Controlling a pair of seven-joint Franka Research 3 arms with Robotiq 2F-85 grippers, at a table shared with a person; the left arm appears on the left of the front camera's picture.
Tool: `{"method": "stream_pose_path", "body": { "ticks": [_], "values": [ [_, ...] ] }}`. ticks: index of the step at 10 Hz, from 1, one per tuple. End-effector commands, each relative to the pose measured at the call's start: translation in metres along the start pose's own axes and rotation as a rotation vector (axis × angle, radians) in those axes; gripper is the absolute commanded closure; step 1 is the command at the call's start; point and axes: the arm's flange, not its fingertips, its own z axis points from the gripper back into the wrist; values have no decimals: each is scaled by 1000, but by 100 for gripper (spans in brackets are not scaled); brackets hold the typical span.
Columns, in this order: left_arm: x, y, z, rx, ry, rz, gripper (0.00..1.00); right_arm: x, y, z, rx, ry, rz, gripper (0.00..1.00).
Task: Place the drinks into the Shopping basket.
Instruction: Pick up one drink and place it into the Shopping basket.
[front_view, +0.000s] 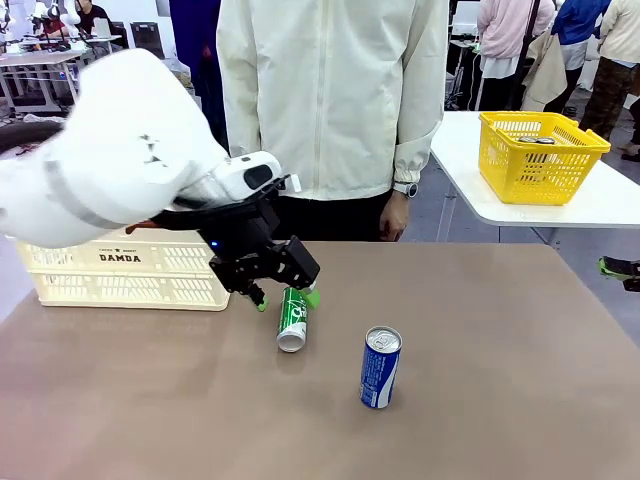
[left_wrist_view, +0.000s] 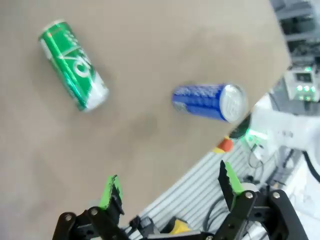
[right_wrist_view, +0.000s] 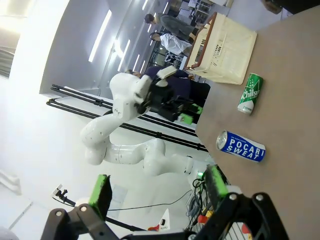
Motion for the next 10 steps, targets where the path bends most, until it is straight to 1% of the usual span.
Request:
{"method": "stream_pose_path", "body": {
  "ticks": [1, 2, 3, 5, 7, 10],
  "values": [
    [37, -2, -26, 76, 45, 103, 0, 3, 6, 0, 10, -11, -10, 0],
    [64, 7, -42, 102, 44, 125, 0, 3, 6, 0, 10, -11, -10, 0],
    [85, 14, -54, 121, 80, 149, 0, 3, 6, 0, 10, -11, -10, 0],
    [110, 30, -76, 182, 98, 238, 0, 3, 6, 0, 10, -11, -10, 0],
    [121, 40, -96, 243, 100, 298, 0, 3, 6, 0, 10, -11, -10, 0],
    [127, 57, -115, 247, 119, 305, 0, 3, 6, 0, 10, -11, -10, 0]
  ]
}}
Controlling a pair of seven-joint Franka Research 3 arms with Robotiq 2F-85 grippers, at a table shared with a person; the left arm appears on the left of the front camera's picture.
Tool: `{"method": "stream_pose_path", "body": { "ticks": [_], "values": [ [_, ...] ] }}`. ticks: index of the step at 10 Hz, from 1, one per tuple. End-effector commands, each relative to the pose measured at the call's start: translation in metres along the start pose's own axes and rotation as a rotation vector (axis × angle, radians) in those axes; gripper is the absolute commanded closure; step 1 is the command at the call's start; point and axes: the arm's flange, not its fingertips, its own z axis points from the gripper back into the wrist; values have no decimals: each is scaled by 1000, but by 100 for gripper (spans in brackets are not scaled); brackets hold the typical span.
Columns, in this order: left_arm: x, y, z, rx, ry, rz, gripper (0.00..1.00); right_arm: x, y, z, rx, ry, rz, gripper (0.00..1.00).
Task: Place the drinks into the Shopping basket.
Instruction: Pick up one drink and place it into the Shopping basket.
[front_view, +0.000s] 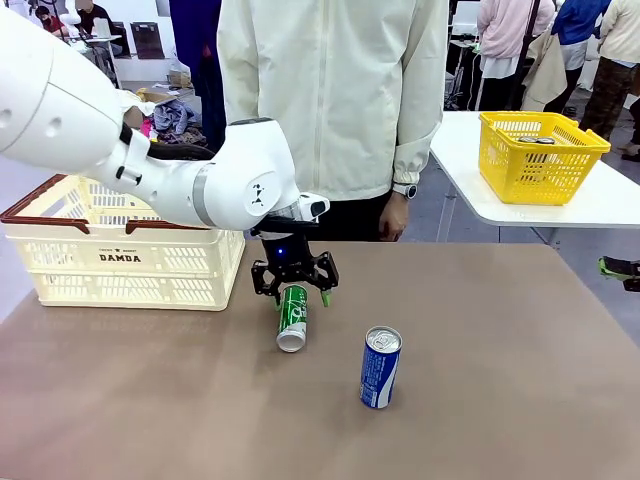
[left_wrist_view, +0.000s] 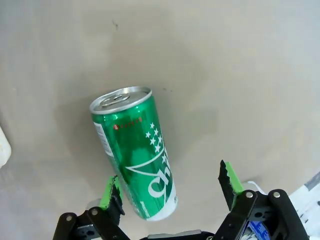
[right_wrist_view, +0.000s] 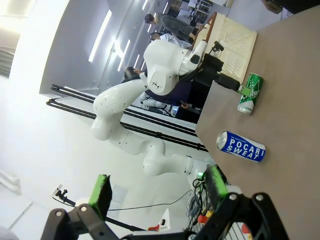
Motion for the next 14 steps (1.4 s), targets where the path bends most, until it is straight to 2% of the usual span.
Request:
{"method": "stream_pose_path", "body": {
  "ticks": [1, 8, 9, 10, 11, 12, 14],
  "values": [
    [6, 3, -8, 35, 12, 33, 0, 3, 6, 0, 10, -11, -10, 0],
    [9, 7, -31, 120, 49, 68, 0, 3, 6, 0, 10, -11, -10, 0],
    [10, 6, -31, 151, 37, 70, 9, 3, 6, 0, 10, -11, -10, 0],
    [10, 5, -30, 163, 38, 64, 38, 3, 6, 0, 10, -11, -10, 0],
    [10, 5, -30, 182, 37, 58, 84, 3, 6, 0, 10, -11, -10, 0],
    [11, 3, -33, 189, 39, 47, 100, 3, 6, 0, 10, -11, -10, 0],
    [12, 2, -36, 196, 43, 42, 100, 3, 6, 0, 10, -11, -10, 0]
  ]
}}
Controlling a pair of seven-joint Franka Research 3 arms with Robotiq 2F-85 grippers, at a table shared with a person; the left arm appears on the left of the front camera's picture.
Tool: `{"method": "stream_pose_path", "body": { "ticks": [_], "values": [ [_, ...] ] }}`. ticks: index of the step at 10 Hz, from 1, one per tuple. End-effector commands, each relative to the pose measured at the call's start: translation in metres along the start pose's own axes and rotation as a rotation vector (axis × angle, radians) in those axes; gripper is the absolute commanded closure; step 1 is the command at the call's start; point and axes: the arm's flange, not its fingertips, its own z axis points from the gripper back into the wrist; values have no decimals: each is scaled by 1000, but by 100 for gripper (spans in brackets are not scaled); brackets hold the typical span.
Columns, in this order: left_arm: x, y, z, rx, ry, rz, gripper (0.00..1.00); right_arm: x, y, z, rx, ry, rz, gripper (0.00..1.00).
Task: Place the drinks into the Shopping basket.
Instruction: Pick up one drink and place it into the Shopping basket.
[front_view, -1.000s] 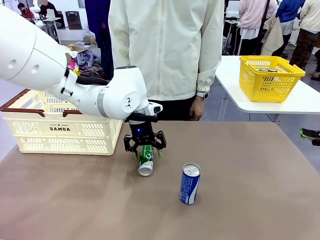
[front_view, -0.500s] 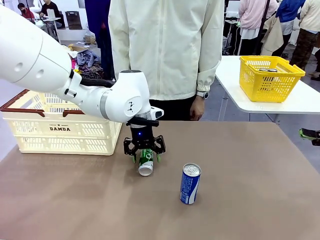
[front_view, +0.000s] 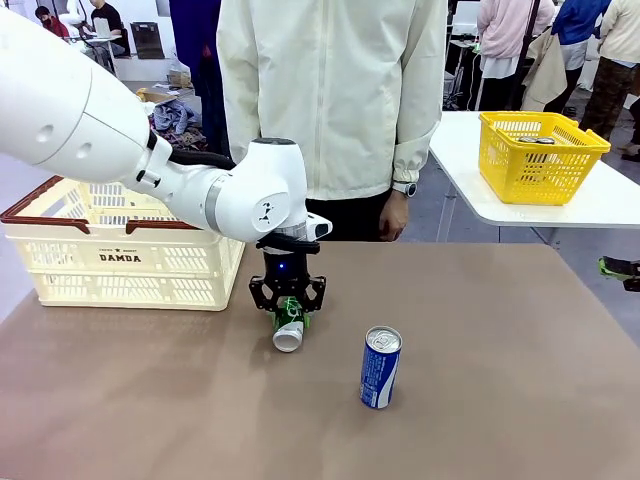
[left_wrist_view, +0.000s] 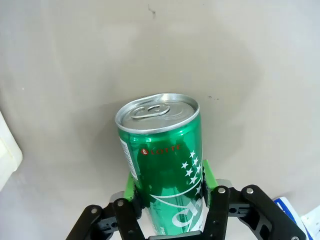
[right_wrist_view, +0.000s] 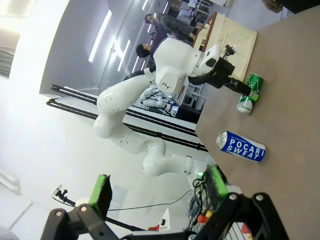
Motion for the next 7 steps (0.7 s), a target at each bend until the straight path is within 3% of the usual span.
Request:
{"method": "stream_pose_path", "body": {
  "ticks": [1, 3, 4, 6, 7],
  "values": [
    [6, -4, -2, 42, -1, 21, 100, 3, 6, 0, 10, -11, -10, 0],
    [3, 0, 9, 22, -12, 12, 100, 3, 6, 0, 10, -11, -10, 0],
    [-3, 5, 35, -3, -42, 1, 100, 3, 6, 0, 10, -11, -10, 0],
    [-26, 22, 135, -1, -122, -45, 100, 3, 6, 0, 10, -11, -10, 0],
    [-37, 27, 182, -7, -120, -126, 100, 3, 6, 0, 10, -11, -10, 0]
  ]
}}
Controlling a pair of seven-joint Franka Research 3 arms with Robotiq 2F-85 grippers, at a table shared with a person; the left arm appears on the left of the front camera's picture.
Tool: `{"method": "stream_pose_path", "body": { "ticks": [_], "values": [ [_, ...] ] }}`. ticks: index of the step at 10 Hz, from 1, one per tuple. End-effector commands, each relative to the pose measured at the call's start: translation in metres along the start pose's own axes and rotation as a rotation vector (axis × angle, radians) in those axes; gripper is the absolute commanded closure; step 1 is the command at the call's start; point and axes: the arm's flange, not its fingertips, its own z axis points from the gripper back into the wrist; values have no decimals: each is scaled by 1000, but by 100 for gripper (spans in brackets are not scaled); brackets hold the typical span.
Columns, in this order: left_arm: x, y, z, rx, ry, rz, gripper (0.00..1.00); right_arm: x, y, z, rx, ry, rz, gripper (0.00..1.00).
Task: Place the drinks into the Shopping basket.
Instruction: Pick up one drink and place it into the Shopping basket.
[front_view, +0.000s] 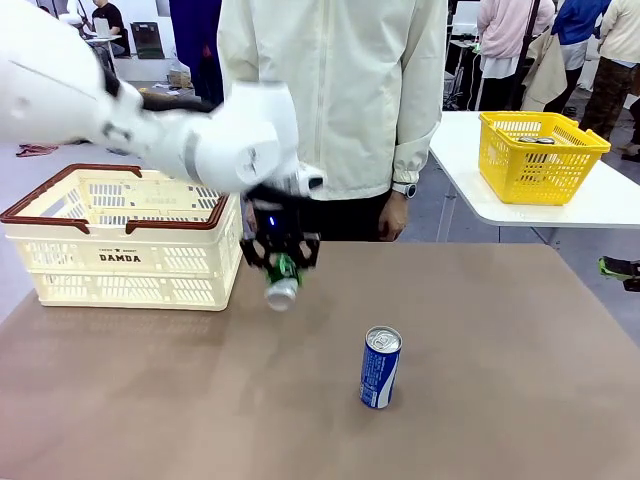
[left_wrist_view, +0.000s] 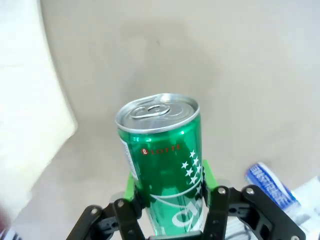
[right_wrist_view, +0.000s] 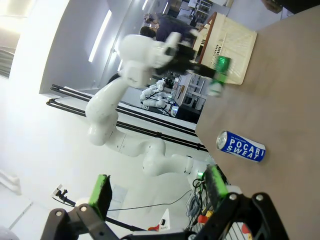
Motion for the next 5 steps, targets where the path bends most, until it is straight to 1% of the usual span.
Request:
{"method": "stream_pose_path", "body": {
  "ticks": [1, 2, 3, 4, 5],
  "values": [
    [-3, 23, 92, 1, -14, -80, 100, 3, 6, 0, 10, -12, -10, 0],
    [14, 44, 133, -3, -45, -39, 100, 3, 6, 0, 10, -12, -10, 0],
    [39, 86, 162, 43, -72, 58, 100, 3, 6, 0, 10, -12, -10, 0],
    [58, 129, 170, 63, -138, 120, 100, 3, 6, 0, 10, -12, -10, 0],
    [72, 169, 158, 72, -229, 146, 100, 3, 6, 0, 10, -12, -10, 0]
  ]
}}
